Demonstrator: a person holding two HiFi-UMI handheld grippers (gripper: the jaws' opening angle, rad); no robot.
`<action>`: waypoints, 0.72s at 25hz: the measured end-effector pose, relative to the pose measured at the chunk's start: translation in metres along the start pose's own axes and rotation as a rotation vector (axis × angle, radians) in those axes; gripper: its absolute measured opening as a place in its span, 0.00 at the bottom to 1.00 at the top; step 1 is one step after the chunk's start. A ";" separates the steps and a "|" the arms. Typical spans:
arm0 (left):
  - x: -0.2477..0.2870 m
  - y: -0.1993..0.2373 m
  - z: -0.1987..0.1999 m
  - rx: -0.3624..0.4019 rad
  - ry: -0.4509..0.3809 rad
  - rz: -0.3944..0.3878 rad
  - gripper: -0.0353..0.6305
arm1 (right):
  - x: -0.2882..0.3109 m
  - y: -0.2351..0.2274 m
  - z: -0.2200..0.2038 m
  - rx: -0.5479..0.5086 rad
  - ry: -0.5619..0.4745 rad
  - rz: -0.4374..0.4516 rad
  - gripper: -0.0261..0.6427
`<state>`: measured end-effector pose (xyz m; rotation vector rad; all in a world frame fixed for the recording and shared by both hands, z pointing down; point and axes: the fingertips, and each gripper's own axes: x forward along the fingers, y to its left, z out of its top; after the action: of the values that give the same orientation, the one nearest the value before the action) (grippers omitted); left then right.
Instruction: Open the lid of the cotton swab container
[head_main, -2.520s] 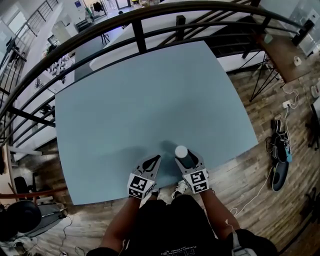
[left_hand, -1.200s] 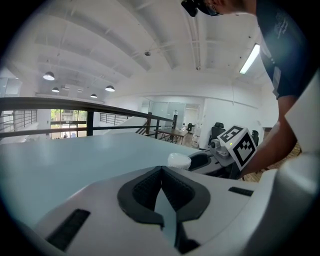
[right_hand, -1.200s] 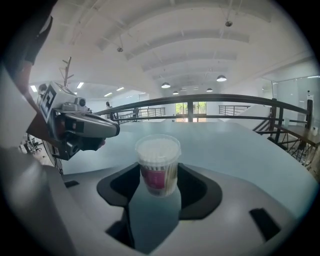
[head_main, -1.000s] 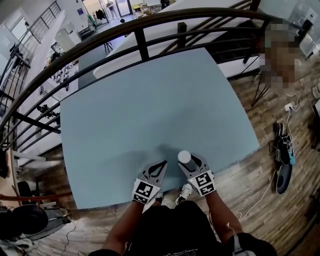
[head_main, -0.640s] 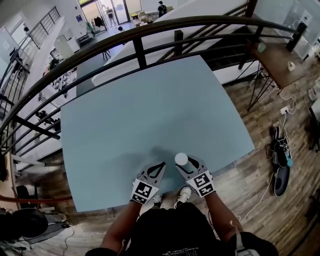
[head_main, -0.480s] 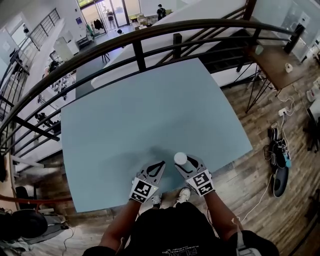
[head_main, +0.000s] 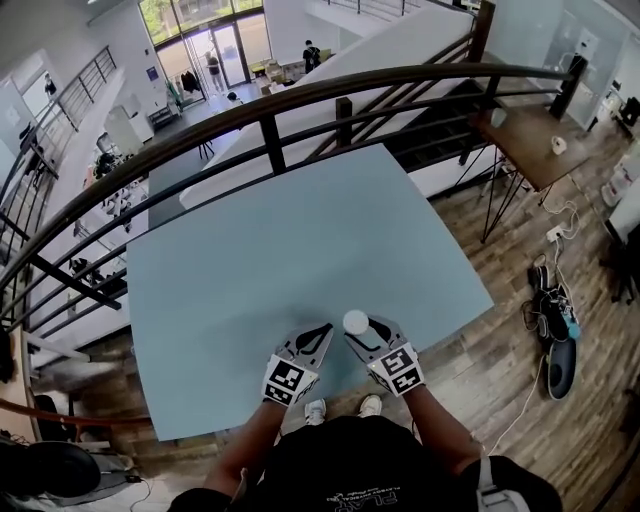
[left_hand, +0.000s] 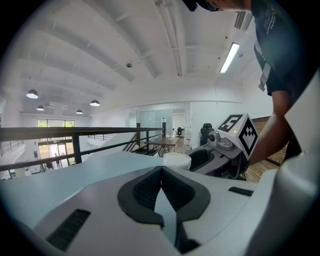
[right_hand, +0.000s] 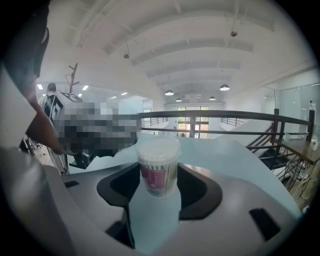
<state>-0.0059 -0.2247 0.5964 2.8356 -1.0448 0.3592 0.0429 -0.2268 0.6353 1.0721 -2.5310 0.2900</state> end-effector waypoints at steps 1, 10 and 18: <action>-0.001 0.001 0.003 0.006 -0.003 0.002 0.07 | -0.001 0.000 0.004 0.001 -0.008 -0.002 0.40; -0.004 -0.003 0.015 0.067 -0.011 0.008 0.07 | -0.001 -0.002 0.018 0.004 -0.020 -0.005 0.40; -0.003 -0.010 0.010 0.258 0.038 0.003 0.10 | 0.003 -0.009 0.007 -0.014 0.014 0.002 0.40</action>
<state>0.0001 -0.2173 0.5859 3.0368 -1.0659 0.5862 0.0452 -0.2372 0.6309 1.0584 -2.5187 0.2793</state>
